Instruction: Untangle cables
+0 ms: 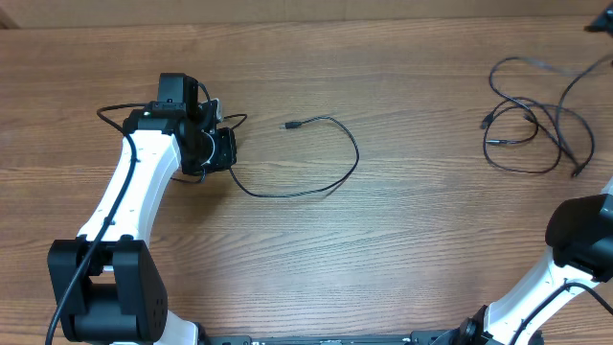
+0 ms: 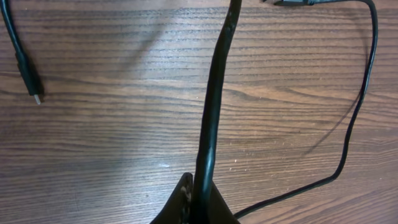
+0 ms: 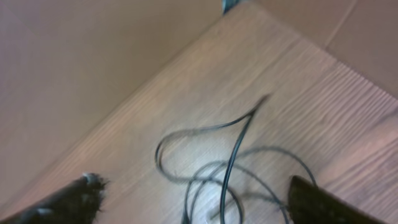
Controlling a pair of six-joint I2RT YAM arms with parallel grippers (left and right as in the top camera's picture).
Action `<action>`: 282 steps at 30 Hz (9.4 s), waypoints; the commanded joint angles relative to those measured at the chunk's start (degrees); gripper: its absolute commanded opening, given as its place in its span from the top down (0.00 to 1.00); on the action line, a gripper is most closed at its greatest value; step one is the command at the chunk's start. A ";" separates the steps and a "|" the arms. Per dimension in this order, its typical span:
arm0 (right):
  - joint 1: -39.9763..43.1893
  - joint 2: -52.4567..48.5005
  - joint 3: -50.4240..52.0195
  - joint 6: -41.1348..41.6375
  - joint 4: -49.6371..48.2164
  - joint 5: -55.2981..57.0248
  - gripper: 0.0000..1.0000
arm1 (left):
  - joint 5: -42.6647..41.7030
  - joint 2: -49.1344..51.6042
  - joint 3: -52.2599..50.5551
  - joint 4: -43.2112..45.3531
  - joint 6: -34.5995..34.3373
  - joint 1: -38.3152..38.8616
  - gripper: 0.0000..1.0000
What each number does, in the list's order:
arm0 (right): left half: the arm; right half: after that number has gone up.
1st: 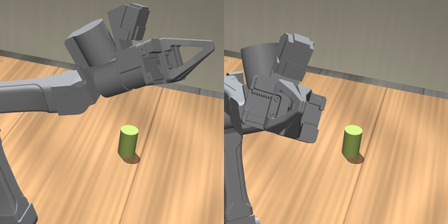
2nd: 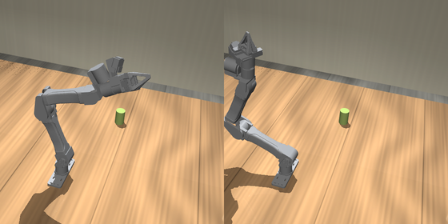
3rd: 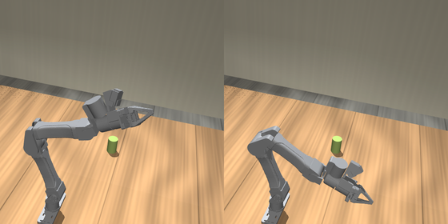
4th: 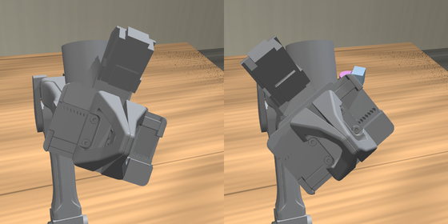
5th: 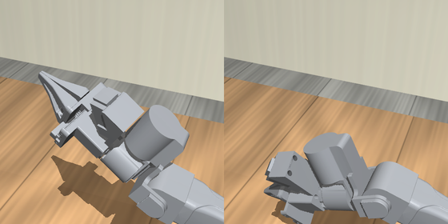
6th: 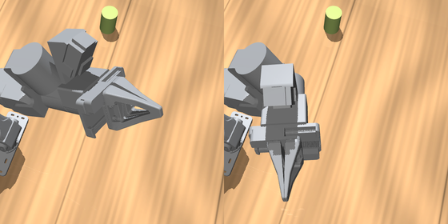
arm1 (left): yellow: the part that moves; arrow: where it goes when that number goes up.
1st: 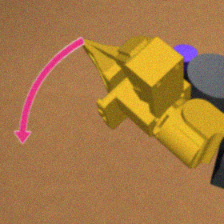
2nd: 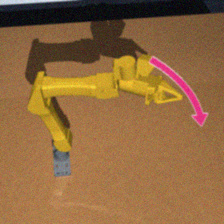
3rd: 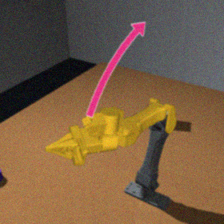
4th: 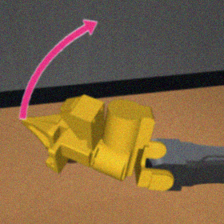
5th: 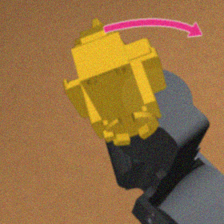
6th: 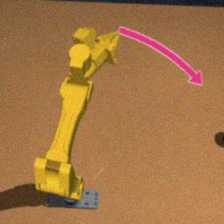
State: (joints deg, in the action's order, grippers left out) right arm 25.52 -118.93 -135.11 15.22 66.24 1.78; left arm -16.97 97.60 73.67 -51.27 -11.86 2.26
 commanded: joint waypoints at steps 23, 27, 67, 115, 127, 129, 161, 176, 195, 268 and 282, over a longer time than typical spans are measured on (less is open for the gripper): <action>-2.71 -0.13 -0.85 -5.81 24.63 -18.43 0.00 | -9.94 -0.44 0.61 28.89 -9.09 19.52 0.54; -5.03 -0.15 -0.85 -8.39 26.91 -18.60 0.00 | -9.38 -0.52 0.63 24.55 -5.79 17.79 0.41; -55.17 -0.15 45.83 -1.18 -20.52 -3.76 0.47 | 21.75 -0.63 0.63 -8.33 -7.87 -4.11 0.10; -2.56 2.93 -7.19 -3.32 -1.79 10.19 0.96 | 16.92 -0.63 0.63 -8.72 -7.89 -4.11 0.16; -2.56 0.31 0.96 -3.30 3.54 10.14 0.75 | 16.92 -0.63 0.63 -9.16 -7.89 -4.11 0.17; -2.56 0.02 1.70 -3.30 5.77 10.14 0.36 | 16.92 -0.63 0.63 -9.16 -7.89 -4.11 0.17; -17.70 0.02 2.56 -10.49 29.79 -11.78 0.00 | 15.93 -0.59 8.57 -9.18 7.08 8.09 0.00; -25.14 2.67 21.62 -9.44 30.82 -11.67 0.00 | 15.91 -0.76 8.28 -34.25 1.51 2.25 0.00; -25.16 37.75 58.69 -9.79 0.61 -10.38 0.00 | 16.81 -35.93 -16.50 -11.45 1.33 2.23 0.01; -28.50 105.68 121.07 -12.28 -74.60 -8.70 0.00 | 19.50 -51.84 -24.94 -4.39 -1.66 2.23 0.00; -28.35 118.81 133.90 -14.73 -80.30 -7.78 0.00 | 19.50 -51.84 -24.94 -4.39 -1.66 2.23 0.00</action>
State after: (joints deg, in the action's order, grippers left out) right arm -2.68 -1.61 -3.27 2.07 -13.08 -6.81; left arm 2.00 45.78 49.01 -55.70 -12.56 4.73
